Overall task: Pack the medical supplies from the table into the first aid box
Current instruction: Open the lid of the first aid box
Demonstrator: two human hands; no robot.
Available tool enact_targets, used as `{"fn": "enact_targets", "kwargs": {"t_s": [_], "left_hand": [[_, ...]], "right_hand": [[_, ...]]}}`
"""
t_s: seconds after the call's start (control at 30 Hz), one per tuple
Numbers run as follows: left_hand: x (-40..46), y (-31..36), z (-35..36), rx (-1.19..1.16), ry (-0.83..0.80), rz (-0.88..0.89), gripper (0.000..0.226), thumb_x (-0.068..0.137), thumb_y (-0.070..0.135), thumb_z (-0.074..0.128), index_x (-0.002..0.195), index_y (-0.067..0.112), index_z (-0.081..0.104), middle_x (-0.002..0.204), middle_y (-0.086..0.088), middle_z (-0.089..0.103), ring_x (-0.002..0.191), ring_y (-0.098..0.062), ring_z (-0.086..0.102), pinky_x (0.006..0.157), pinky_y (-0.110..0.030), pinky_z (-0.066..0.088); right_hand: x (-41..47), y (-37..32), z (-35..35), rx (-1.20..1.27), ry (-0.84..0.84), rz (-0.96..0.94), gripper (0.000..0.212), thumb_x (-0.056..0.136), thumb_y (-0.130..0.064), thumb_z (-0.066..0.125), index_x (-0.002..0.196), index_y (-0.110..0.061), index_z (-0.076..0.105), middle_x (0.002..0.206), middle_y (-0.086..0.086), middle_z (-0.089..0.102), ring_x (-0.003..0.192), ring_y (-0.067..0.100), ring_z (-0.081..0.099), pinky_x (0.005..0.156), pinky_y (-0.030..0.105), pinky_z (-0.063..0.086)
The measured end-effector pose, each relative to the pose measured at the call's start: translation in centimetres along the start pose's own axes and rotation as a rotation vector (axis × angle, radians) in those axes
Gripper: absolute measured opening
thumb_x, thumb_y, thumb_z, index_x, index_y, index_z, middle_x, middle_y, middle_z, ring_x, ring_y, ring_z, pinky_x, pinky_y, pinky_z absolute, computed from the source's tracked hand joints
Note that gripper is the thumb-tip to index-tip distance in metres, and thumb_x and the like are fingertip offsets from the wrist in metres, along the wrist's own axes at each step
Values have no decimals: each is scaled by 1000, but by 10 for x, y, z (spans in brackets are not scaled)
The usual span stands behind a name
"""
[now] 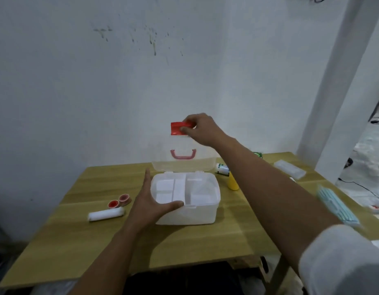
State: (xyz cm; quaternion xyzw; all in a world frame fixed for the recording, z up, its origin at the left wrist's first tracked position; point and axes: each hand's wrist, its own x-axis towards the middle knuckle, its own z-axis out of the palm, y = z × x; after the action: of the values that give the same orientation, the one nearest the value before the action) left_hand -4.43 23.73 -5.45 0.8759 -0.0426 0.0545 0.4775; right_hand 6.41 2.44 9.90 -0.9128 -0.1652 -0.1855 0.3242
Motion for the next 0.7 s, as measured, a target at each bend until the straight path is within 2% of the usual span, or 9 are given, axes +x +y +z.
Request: {"fn": "enact_targets", "kwargs": {"t_s": [0.1,0.17,0.27,0.37,0.47,0.6,0.7], "left_hand": [[5,1,5,-2,-8,-41,151,47,73,85,161,39,-8,167,6,25,146,-27,35,110,-49,41],[4,1,8,-29,13,-46,151,47,69,85,161,37,-9,166,6,26,145,-26,35,110,-48,40],[2,1,11,-40,47,-50,151,47,69,85,161,37,-8,166,7,25,145,-25,35,110,-47,40],[4,1,13,-23,62,-56,151,46,71,84,161,37,-7,167,6,24,146,-26,35,110,-49,41],[7,0,12,-1,61,-72,153,44,75,82,162,35,-7,168,5,22,147,-27,32,111,-51,38],[8,3,10,25,52,-86,161,35,85,78,161,34,-8,168,3,22,148,-30,33,111,-54,38],[8,7,9,46,39,-104,155,44,76,81,161,33,-9,168,1,23,148,-33,32,113,-56,37]], "right_hand": [[17,24,27,-204,123,231,50,93,-57,58,128,-21,58,121,7,63,112,29,62,94,48,50],[19,38,46,-210,59,353,71,89,-71,50,141,-22,44,134,10,54,126,34,53,100,52,45],[20,52,68,-160,-91,370,89,83,-79,51,150,-23,36,146,14,44,137,38,39,105,54,41],[20,62,71,-8,-132,402,91,84,-75,56,152,-17,39,151,15,43,141,38,40,112,50,38],[15,65,61,33,-171,376,86,91,-64,57,153,-7,39,158,12,41,145,31,39,117,41,33],[-8,61,28,41,-155,309,72,93,-54,63,147,-9,49,147,10,54,135,24,52,109,33,40],[-32,71,-7,-16,-68,278,55,92,-45,67,137,-14,61,132,6,66,121,21,62,100,30,44]]}}
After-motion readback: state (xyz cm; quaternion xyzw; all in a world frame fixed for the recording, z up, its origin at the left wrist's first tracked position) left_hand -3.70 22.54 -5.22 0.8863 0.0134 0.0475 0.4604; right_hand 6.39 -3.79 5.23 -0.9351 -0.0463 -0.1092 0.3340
